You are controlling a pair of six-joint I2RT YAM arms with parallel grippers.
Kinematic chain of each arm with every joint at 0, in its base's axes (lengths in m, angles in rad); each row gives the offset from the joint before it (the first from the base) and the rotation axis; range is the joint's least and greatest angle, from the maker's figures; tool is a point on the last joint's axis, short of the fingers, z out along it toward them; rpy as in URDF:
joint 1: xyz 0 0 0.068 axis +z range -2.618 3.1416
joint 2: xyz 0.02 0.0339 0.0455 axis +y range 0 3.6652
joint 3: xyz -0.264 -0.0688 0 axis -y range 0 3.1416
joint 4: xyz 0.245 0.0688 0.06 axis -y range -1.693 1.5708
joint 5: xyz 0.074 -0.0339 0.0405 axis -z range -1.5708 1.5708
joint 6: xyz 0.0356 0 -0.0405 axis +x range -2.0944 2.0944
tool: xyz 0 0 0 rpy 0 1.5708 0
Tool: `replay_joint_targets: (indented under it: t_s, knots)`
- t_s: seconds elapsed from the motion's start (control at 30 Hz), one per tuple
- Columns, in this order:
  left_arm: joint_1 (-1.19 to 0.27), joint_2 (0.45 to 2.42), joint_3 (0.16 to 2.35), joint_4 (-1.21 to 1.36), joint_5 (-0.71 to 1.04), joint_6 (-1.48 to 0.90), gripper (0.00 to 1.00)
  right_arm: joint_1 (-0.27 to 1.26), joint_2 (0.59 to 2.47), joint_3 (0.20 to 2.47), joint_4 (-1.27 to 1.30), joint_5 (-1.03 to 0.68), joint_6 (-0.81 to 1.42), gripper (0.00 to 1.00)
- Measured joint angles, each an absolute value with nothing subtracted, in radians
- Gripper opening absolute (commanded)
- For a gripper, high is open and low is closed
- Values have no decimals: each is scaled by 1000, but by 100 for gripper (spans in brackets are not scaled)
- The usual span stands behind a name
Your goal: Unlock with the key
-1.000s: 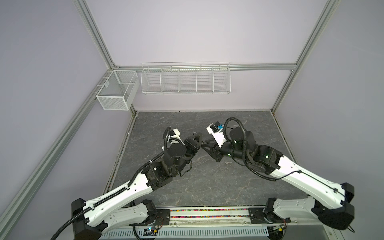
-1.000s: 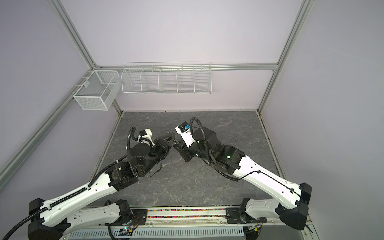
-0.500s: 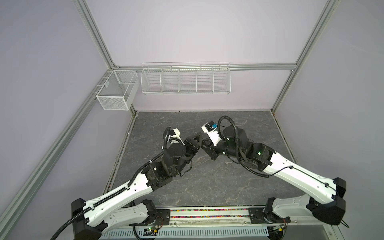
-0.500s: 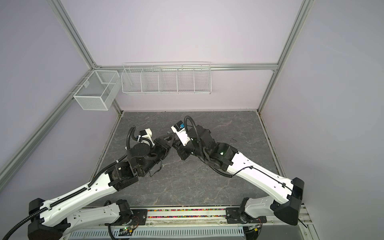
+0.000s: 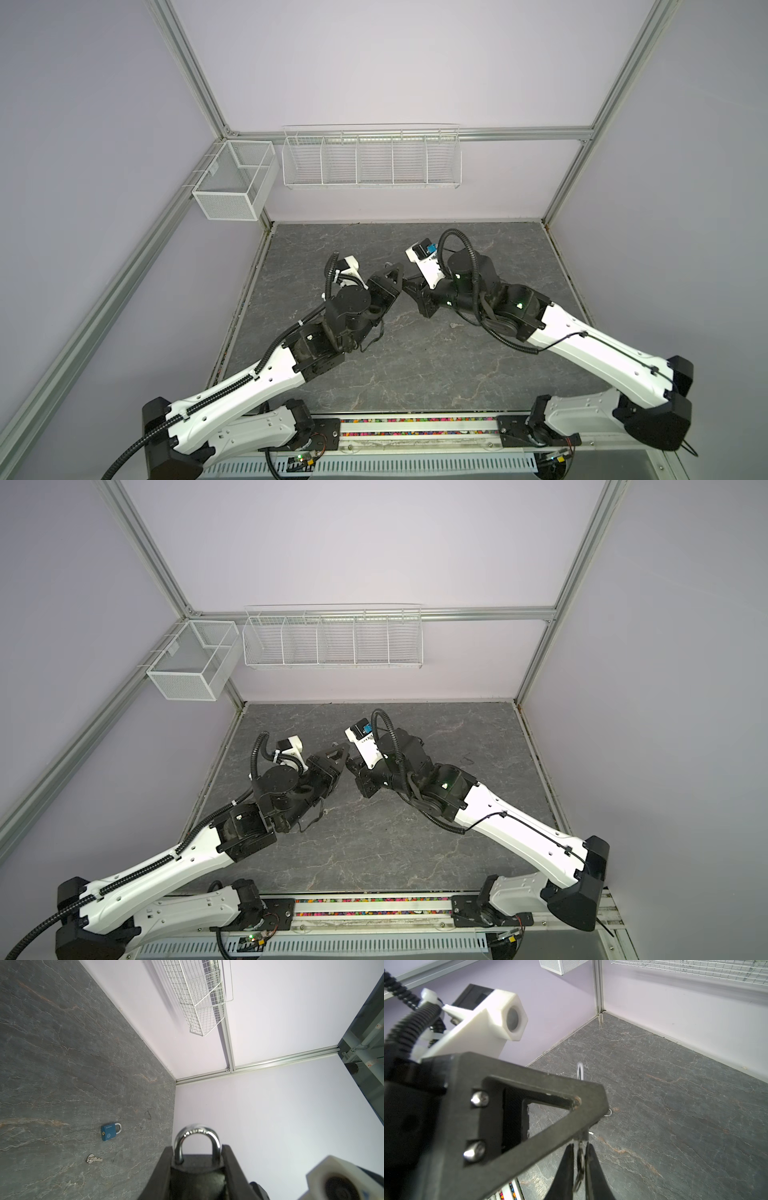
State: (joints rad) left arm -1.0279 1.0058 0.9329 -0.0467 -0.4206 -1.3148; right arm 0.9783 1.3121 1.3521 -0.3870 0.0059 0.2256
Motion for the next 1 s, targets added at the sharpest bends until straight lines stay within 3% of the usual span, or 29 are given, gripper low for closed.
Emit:
replay_joint_targets:
  t_s: [0.33,0.53,0.73,0.93,1.0]
  knots:
    - [-1008,965,857,79,-361,-1328,0,920,1279,1295,-289,-179,407,6]
    - [-986,959,850,97,-327,-1327,0,915,1278,1295,-288,-184,444,9]
    - [-926,965,893,-31,-310,-1161,0,957,1256,1322,-398,-74,333,56]
    - [-919,961,856,-23,-323,-762,0,959,1164,1333,-528,77,250,86]
    - [-919,960,789,41,-307,-616,0,957,1170,1375,-587,99,237,91]
